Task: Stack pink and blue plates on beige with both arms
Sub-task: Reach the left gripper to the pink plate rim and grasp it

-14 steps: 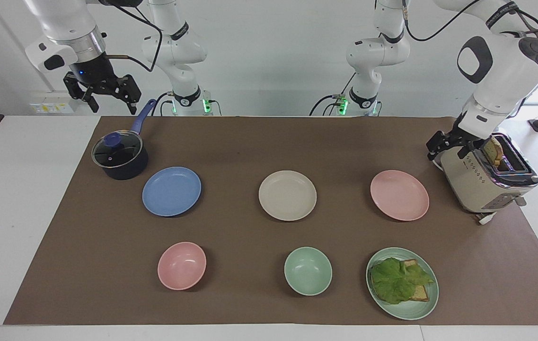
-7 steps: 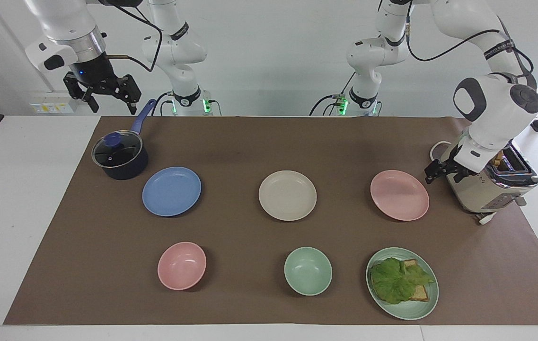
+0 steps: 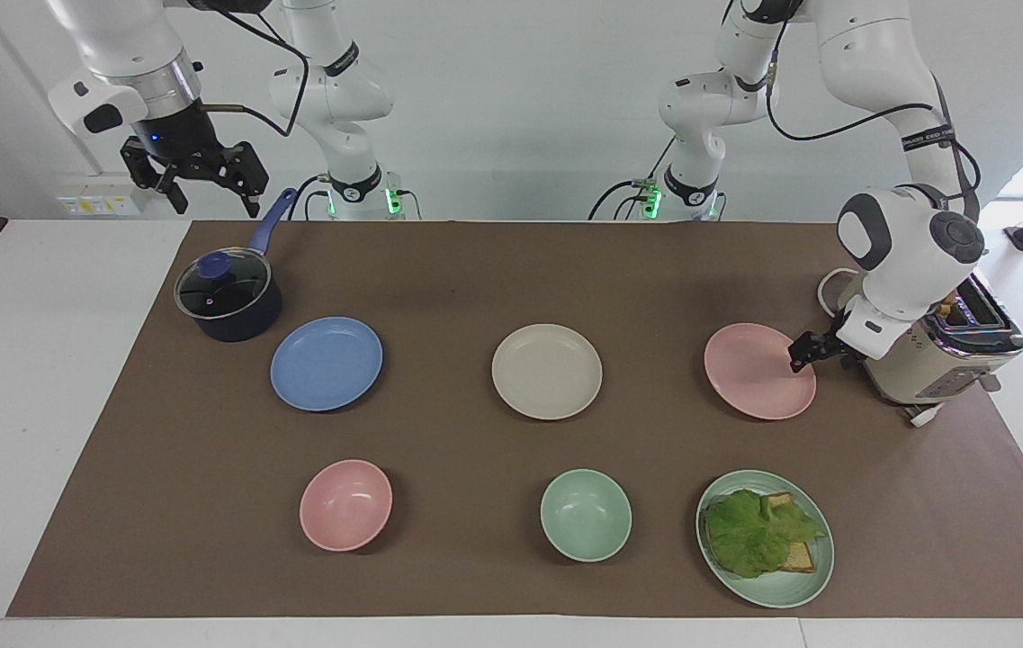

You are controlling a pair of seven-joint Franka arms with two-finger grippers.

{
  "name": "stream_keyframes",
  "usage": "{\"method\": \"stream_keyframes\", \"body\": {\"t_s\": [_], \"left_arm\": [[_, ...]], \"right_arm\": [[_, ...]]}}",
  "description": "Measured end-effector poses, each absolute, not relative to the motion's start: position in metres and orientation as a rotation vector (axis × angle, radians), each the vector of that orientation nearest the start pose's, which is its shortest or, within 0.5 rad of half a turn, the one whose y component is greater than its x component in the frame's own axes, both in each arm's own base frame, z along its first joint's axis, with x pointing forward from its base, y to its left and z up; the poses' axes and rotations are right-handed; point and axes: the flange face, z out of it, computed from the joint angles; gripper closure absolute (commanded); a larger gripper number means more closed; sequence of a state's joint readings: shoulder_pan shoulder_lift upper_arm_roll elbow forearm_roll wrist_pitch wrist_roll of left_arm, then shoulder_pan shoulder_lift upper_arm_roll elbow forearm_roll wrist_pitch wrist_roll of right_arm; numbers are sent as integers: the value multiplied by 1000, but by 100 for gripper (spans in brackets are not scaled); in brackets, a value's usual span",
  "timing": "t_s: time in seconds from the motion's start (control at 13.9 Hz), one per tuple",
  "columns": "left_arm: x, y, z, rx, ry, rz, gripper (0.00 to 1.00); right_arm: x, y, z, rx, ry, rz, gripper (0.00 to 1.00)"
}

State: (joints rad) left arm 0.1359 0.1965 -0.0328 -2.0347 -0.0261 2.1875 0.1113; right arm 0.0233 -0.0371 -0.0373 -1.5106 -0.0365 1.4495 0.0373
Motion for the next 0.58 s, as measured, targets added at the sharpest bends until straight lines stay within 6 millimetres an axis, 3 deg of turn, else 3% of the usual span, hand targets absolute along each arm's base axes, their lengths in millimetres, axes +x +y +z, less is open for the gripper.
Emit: {"method": "stream_keyframes", "body": {"t_s": [0.36, 0.43, 0.58], "left_arm": [[564, 69, 326, -3174, -16, 86, 0], [563, 68, 325, -3175, -14, 91, 4], [561, 67, 321, -3175, -11, 97, 32]], "right_arm": [[530, -12, 662, -3175, 87, 38, 0], [530, -12, 662, -3175, 87, 38, 0], [530, -12, 662, -3175, 87, 38, 0]]}}
